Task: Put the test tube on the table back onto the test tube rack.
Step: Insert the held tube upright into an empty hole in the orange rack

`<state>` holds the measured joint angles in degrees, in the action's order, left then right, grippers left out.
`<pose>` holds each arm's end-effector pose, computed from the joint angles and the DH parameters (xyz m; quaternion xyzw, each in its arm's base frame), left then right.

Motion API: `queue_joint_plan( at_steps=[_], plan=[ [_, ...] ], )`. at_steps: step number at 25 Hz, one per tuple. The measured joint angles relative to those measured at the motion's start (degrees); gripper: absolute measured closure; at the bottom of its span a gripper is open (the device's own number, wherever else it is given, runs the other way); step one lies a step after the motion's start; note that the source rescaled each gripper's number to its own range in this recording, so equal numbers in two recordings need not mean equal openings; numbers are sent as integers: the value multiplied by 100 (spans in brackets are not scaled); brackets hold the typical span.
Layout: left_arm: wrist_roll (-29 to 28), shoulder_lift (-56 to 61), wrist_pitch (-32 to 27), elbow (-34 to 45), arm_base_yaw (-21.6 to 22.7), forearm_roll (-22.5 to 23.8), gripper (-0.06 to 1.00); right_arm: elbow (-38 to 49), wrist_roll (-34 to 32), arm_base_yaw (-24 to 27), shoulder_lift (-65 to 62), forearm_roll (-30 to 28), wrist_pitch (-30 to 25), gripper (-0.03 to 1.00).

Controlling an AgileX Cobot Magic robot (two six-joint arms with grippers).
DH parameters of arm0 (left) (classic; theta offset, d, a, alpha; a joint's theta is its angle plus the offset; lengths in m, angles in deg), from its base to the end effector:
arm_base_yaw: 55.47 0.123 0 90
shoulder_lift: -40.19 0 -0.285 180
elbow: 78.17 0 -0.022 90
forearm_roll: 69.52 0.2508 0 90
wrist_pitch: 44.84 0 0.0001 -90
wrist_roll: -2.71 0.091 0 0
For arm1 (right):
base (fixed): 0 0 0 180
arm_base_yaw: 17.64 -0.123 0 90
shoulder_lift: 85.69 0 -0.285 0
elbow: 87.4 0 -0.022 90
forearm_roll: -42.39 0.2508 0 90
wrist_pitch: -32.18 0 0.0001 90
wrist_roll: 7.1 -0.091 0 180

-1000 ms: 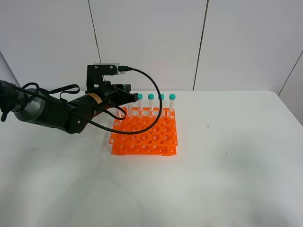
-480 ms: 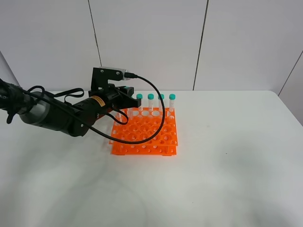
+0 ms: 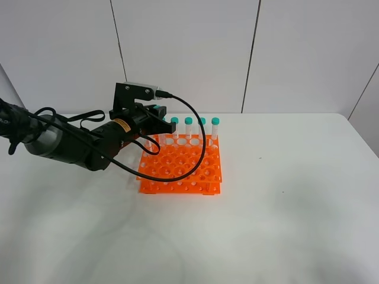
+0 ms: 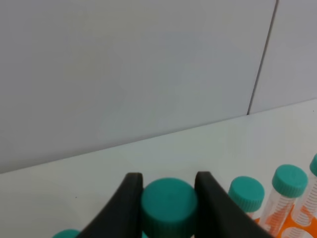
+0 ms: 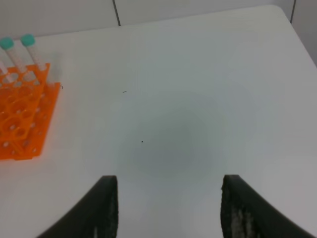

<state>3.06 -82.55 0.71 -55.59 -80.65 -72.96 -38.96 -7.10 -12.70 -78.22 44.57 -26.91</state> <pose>0.3677 -0.1686 0.1534 0.1398 0.7521 -0.1357 0.6296 -0.0045 0.0034 0.2803 0.0358 0.8425 -0.0042 0.5375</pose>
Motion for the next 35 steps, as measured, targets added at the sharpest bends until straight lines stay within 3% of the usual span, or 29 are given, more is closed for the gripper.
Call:
queue_joint_plan(
  at_steps=[35],
  plan=[
    [165, -121, 172, 0, 0, -5, 94, 0, 0, 0, 0, 0, 0, 43]
  ],
)
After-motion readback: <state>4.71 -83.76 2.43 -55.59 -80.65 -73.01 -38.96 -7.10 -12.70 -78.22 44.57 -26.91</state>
